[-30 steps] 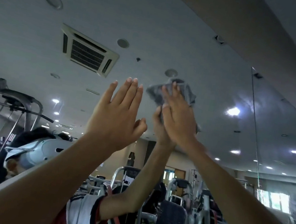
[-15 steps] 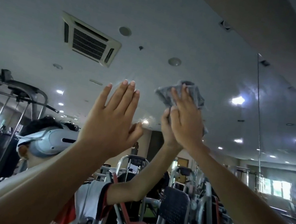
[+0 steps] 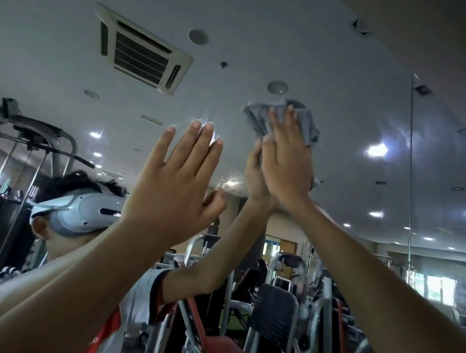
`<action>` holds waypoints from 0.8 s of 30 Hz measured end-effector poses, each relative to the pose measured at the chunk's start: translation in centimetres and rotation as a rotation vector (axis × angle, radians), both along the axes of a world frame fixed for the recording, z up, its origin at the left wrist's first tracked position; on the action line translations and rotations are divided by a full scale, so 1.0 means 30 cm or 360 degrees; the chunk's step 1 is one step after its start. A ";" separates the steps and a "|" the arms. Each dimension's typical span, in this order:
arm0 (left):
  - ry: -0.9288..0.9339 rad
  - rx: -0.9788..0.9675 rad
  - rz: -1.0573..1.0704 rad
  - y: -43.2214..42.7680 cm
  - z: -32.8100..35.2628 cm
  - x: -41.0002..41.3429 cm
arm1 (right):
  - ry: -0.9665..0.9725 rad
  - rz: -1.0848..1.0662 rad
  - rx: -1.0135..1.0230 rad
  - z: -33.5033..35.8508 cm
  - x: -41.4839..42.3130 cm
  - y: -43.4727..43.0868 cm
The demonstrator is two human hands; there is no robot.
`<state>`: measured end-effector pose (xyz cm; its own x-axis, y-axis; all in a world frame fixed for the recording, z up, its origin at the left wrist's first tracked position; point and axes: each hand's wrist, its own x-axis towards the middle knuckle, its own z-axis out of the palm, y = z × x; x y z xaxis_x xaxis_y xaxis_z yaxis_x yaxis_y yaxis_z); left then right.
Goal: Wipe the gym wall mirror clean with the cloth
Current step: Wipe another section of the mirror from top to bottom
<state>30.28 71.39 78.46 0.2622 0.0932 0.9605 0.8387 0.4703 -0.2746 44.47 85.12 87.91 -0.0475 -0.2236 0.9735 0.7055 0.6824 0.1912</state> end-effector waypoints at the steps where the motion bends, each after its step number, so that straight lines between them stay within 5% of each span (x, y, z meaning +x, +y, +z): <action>1: 0.0003 -0.0002 -0.0006 0.000 0.002 -0.002 | -0.0112 0.0123 0.0047 -0.067 -0.024 -0.028; 7: -0.0025 -0.0085 0.0053 -0.011 -0.040 -0.005 | -0.0588 0.0102 0.0266 -0.414 0.205 0.151; 11: 0.0020 -0.0109 0.0081 -0.007 -0.101 0.002 | -0.0076 0.0178 -0.0434 -0.233 0.213 0.131; 13: 0.0016 -0.0111 0.0062 -0.012 -0.105 0.003 | 0.0095 0.0213 -0.0527 -0.152 0.157 0.083; 17: 0.0018 -0.0091 0.0049 -0.010 -0.102 0.005 | 0.0003 0.0212 -0.0294 -0.223 0.062 0.048; 21: -0.0008 -0.0082 0.0076 -0.010 -0.111 0.001 | -0.0500 0.0110 0.0220 -0.517 0.122 0.110; 24: -0.0010 -0.0121 0.0082 -0.007 -0.156 0.012 | -0.0404 0.0157 0.0005 -0.532 0.259 0.205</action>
<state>30.64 71.17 73.77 0.2489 0.1790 0.9518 0.8157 0.4911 -0.3057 52.25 91.27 71.96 -0.2681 -0.2424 0.9324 0.5648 0.7445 0.3560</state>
